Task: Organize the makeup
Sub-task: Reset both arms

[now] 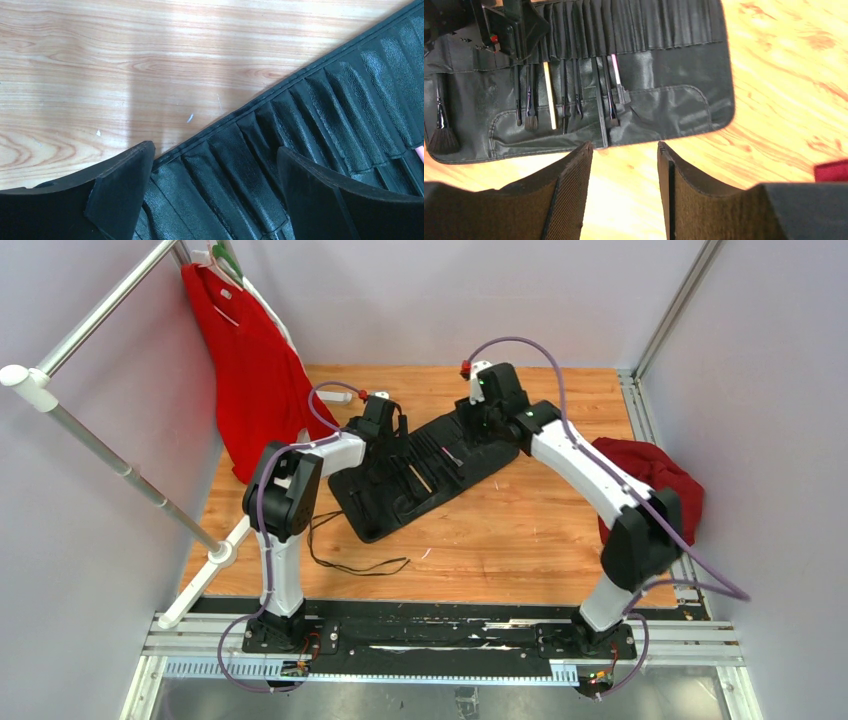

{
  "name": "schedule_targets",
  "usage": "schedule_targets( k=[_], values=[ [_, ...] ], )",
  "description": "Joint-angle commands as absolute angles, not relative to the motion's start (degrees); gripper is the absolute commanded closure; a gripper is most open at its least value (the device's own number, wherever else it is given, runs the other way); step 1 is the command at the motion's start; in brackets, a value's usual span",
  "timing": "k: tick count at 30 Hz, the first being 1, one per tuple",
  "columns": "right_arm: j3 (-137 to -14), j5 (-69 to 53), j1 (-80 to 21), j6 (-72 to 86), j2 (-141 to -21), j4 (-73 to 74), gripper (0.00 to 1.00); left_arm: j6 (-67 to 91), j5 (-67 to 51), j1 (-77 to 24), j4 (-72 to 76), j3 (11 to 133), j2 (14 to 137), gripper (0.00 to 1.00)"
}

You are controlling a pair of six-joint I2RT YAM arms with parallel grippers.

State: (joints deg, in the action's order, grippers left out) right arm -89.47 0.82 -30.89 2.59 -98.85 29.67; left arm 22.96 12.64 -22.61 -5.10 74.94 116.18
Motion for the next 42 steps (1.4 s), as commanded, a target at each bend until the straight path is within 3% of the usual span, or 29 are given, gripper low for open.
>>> schedule_targets(
  k=[1, 18, 25, 32, 42],
  values=[
    [-80.69, 7.62, -31.55, 5.03, -89.85, 20.90, 0.49, 24.52, 11.81, -22.34, -11.20, 72.26, 114.67, 0.02],
    [-61.89, 9.52, -31.55, 9.37, -69.38, 13.52, 0.47, 21.61, 17.84, -26.64, -18.15, 75.50, 93.04, 0.02],
    [-59.39, 17.21, -31.53, 10.35, -61.98, 12.39, 0.47, 24.76, 20.90, -30.96, -17.63, 66.80, 76.41, 0.02],
    [-47.32, 26.94, -31.55, 12.98, -49.09, 3.47, 0.43, 25.32, 23.70, -31.60, -13.94, 55.08, 56.55, 0.02],
    [-42.74, 32.17, -31.54, 20.38, -37.37, 3.90, 0.43, 25.62, 24.65, -31.60, -15.91, 52.82, 43.97, 0.02]
  ],
)
